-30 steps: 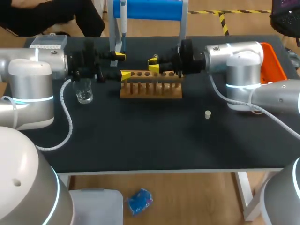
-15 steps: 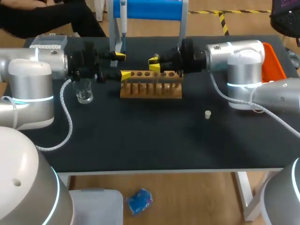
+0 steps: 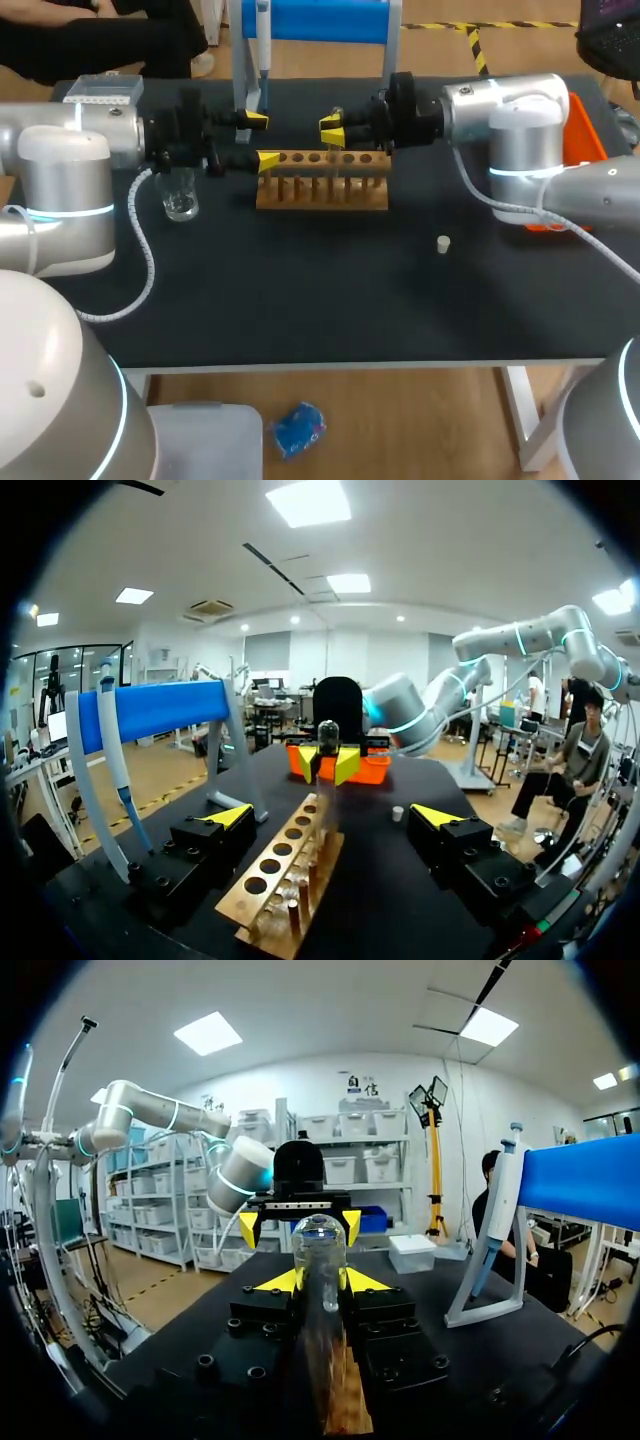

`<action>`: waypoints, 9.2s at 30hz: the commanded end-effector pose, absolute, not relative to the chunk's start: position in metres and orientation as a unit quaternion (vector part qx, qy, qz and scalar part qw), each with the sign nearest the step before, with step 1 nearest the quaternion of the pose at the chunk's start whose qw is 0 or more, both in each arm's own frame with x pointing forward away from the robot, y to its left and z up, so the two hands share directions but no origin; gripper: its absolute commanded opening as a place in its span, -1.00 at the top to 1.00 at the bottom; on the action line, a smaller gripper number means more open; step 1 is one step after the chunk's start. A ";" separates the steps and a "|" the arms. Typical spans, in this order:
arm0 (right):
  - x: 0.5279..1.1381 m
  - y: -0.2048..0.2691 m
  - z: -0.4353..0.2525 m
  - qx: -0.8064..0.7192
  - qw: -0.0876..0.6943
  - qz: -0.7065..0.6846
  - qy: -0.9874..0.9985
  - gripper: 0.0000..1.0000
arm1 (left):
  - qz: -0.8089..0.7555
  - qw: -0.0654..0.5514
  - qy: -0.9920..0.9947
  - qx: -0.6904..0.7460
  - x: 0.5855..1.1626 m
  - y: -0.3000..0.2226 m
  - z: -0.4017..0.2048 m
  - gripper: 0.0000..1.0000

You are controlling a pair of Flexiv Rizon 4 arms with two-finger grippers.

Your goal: Invert the test tube, pick up the pipette, mount the tip to pipette, aspirate from beaker and dispense into the tube, eject the tip, return the pipette, and cap with the stopper.

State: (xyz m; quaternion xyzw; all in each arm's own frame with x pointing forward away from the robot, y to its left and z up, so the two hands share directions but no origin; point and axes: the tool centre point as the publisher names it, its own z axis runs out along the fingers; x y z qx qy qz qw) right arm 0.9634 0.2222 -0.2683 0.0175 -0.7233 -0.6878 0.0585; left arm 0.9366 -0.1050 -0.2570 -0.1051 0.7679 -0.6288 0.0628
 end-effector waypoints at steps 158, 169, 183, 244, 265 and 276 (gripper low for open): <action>0.958 0.215 -0.226 -0.469 0.521 -0.523 -0.485 1.00 | -0.432 0.543 0.527 0.490 0.868 -0.213 -0.229 -0.29; 0.957 0.216 -0.227 -0.470 0.520 -0.521 -0.487 1.00 | -0.432 0.540 0.526 0.495 0.869 -0.216 -0.230 0.01; 0.956 0.216 -0.228 -0.472 0.519 -0.518 -0.490 1.00 | -0.433 0.525 0.531 0.504 0.870 -0.218 -0.236 1.00; 0.935 0.115 -0.203 -0.144 -0.009 -0.521 -0.841 -1.00 | -0.582 0.321 0.717 0.212 0.885 -0.186 -0.164 1.00; 0.916 0.091 -0.228 0.061 -0.065 -0.461 -0.883 -1.00 | -0.652 0.133 0.746 -0.003 0.923 -0.196 -0.171 1.00; 0.919 0.084 -0.232 0.057 -0.063 -0.455 -0.886 -1.00 | -0.654 0.128 0.745 -0.009 0.933 -0.197 -0.171 1.00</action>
